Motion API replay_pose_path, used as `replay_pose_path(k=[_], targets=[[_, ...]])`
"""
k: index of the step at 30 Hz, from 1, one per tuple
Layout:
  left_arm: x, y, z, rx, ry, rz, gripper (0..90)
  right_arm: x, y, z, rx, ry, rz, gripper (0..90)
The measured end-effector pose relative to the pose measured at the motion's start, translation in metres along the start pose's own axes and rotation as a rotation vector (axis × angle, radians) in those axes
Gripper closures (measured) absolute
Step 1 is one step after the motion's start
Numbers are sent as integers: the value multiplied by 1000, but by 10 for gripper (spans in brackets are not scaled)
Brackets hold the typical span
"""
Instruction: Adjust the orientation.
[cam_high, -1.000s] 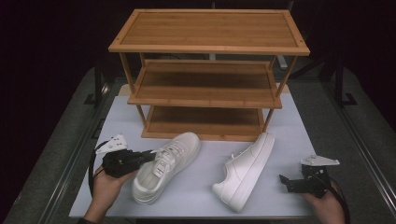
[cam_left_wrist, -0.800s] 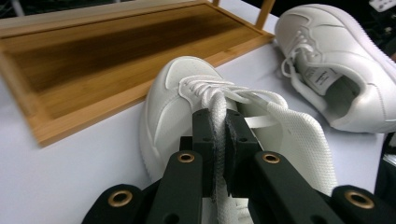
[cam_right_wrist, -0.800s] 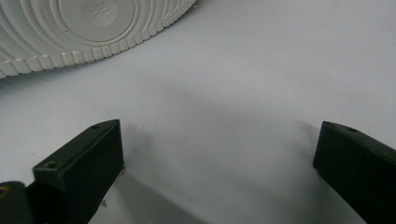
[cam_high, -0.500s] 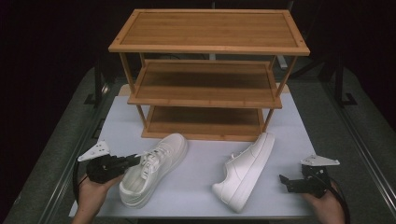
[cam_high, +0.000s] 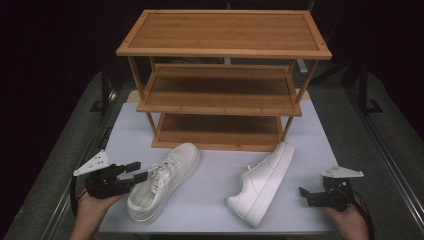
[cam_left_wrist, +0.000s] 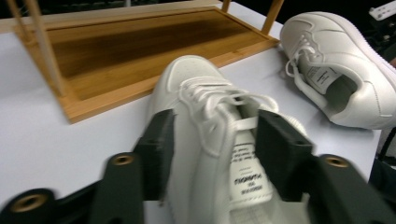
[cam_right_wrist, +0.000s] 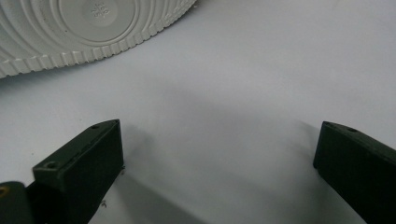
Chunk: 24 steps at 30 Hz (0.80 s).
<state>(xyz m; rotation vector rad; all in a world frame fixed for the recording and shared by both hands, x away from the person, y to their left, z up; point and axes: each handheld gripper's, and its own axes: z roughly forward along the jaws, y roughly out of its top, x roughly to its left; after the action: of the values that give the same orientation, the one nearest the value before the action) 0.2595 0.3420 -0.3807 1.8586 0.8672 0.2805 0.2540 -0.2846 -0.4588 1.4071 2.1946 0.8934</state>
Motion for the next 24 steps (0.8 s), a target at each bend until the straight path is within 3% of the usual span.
replay_pose_path(k=[7,10,19,24], targets=[[13,-13,-19,4,109,0,196,0,0,0,0,0,0,11],[19,-19,-25,20,150,10,179,0,0,0,1,-1,-1,11],[40,-40,-20,140,256,18,120,0,0,0,1,0,-1,10],[46,-49,-3,259,283,35,65,0,0,0,2,0,1,10]])
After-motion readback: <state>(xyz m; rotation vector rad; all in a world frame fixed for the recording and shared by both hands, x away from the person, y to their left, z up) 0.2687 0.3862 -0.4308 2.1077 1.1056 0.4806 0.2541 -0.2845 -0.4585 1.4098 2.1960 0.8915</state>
